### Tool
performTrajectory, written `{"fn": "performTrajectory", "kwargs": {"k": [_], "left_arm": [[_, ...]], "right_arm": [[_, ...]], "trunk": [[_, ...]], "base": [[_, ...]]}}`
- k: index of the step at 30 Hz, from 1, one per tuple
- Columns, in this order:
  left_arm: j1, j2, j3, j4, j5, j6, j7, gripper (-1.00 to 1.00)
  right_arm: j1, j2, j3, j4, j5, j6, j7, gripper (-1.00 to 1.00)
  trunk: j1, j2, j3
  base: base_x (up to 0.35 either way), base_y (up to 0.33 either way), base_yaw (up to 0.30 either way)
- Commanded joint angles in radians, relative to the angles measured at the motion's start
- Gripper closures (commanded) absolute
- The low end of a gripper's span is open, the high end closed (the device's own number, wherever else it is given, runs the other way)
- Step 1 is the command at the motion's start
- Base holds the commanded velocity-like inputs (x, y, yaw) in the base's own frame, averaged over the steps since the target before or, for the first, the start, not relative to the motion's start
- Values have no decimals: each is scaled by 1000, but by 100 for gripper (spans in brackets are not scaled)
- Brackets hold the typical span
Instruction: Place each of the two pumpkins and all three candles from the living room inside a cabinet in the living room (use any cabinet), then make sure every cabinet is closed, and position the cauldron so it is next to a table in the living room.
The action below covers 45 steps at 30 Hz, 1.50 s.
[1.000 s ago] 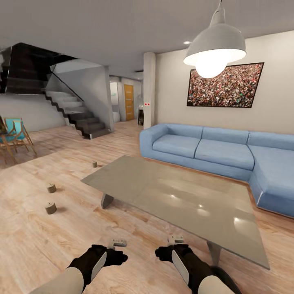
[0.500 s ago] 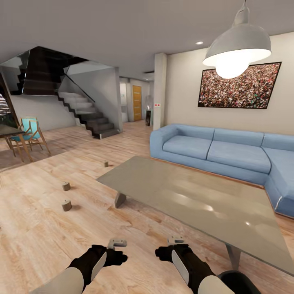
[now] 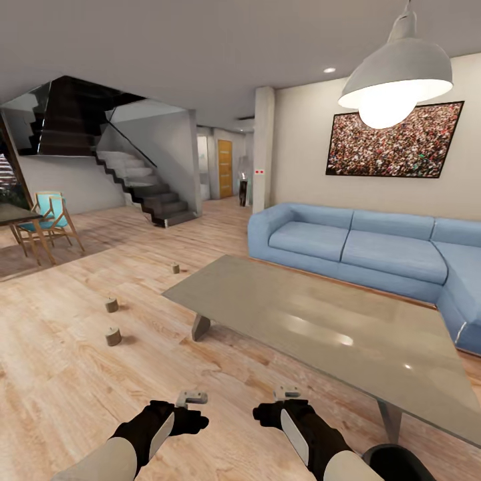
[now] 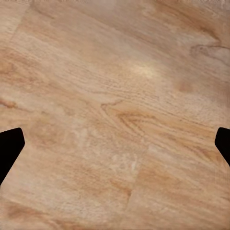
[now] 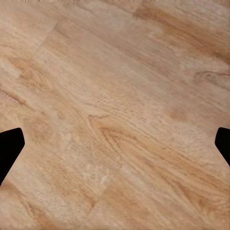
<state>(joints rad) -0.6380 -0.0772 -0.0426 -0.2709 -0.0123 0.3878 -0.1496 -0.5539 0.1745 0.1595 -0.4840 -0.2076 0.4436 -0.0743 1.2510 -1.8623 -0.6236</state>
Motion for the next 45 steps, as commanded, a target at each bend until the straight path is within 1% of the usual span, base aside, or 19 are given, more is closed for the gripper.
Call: {"fn": "performTrajectory", "kwargs": {"k": [1, 6, 14, 30, 38, 45], "left_arm": [[0, 0, -4, -2, -1, 6, -2, -100], [0, 0, -4, -1, -1, 7, -3, -100], [0, 0, -4, -3, 0, 4, -3, -100], [0, 0, -3, -5, 0, -7, -5, -100], [0, 0, -2, -5, 0, -26, -4, -100], [0, 0, 1, -5, 0, -28, -4, -100]], "right_arm": [[0, 0, 3, -1, -10, 3, -8, -100], [-1, 0, 3, -2, -11, 0, -8, -100], [-1, 0, 4, -1, -11, 1, -8, -100], [-1, 0, 6, 0, -12, 2, -8, -100], [0, 0, 7, 2, -11, 2, -9, -100], [0, 0, 29, 2, -11, 1, -9, -100]], "trunk": [[0, 0, -1], [0, 0, -1], [0, 0, -5], [0, 0, -19], [0, 0, -27], [0, 0, -34]], "base": [[145, 11, 0], [195, 100, 43], [60, 161, 229], [2, 8, 254], [0, 0, 241], [0, 0, 241]]}}
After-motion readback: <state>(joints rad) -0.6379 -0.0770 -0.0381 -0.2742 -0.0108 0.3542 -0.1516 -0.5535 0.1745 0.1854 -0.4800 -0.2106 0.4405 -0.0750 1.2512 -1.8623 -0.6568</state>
